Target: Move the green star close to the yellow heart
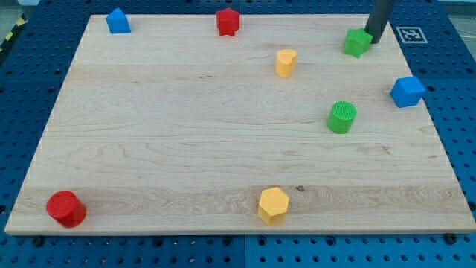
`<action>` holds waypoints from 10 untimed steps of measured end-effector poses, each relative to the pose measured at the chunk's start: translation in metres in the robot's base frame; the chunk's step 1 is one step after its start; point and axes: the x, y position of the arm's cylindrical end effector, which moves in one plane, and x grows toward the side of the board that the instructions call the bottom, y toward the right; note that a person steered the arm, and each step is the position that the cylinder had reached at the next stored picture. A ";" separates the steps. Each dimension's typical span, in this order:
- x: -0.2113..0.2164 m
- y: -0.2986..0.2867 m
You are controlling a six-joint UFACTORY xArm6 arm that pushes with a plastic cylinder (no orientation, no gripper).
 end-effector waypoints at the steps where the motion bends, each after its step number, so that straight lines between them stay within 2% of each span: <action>1: 0.008 -0.006; 4: 0.004 -0.062; 6: 0.006 -0.067; 7: 0.006 -0.095; 9: 0.008 -0.095; 10: 0.023 -0.089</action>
